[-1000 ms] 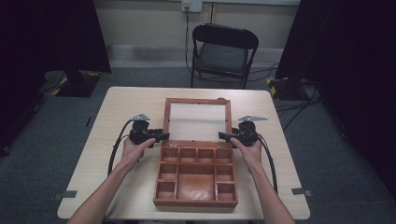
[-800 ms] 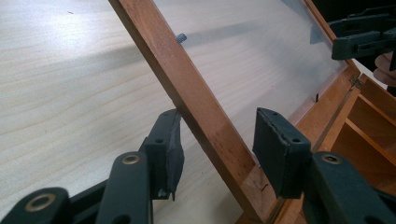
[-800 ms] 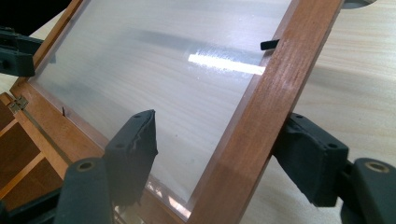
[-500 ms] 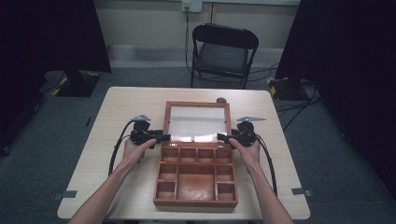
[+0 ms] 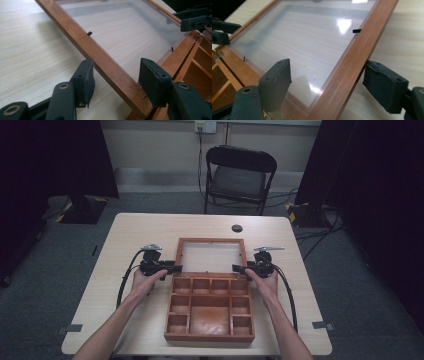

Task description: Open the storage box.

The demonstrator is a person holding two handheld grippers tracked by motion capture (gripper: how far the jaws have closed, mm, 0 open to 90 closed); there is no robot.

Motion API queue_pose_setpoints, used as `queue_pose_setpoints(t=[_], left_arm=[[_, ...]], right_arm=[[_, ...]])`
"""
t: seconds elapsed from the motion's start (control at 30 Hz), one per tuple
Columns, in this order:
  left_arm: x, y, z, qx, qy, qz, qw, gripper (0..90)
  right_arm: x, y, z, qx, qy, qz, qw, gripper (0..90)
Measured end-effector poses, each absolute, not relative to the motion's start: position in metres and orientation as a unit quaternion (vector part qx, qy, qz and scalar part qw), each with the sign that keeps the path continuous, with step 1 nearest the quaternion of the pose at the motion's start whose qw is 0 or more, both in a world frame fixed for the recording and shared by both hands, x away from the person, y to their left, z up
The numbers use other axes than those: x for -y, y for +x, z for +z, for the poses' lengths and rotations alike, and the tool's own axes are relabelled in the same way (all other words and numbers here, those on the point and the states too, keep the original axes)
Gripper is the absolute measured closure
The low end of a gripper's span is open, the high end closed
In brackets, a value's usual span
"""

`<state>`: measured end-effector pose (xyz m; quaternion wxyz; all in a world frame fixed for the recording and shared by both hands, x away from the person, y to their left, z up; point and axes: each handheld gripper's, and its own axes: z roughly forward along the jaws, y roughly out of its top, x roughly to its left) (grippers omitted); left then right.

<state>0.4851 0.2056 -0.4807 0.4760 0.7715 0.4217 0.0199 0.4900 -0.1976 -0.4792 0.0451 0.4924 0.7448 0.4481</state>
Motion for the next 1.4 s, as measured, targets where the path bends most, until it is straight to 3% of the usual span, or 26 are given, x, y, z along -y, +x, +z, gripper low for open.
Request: queue_pose_setpoints(t=[0.1, 0.4, 0.47, 0.9, 1.4], left_arm=[[-0.204, 0.485, -0.481, -0.421, 0.772, 0.024, 0.476, 46.3], [-0.205, 0.482, -0.479, -0.422, 0.774, 0.034, 0.471, 43.8], [-0.206, 0.481, -0.477, -0.422, 0.776, 0.042, 0.467, 39.7], [-0.218, 0.471, -0.465, -0.433, 0.769, 0.071, 0.466, 32.4], [-0.255, 0.436, -0.457, -0.434, 0.786, 0.097, 0.429, 26.1]], right_arm=[[0.199, 0.492, -0.483, -0.739, 0.503, 0.448, 0.024, 21.5], [0.199, 0.492, -0.483, -0.739, 0.505, 0.446, 0.024, 20.6], [0.2, 0.49, -0.479, -0.745, 0.504, 0.434, 0.045, 20.7], [0.216, 0.478, -0.461, -0.739, 0.5, 0.445, 0.072, 20.4], [0.261, 0.426, -0.443, -0.734, 0.508, 0.436, 0.113, 15.4]])
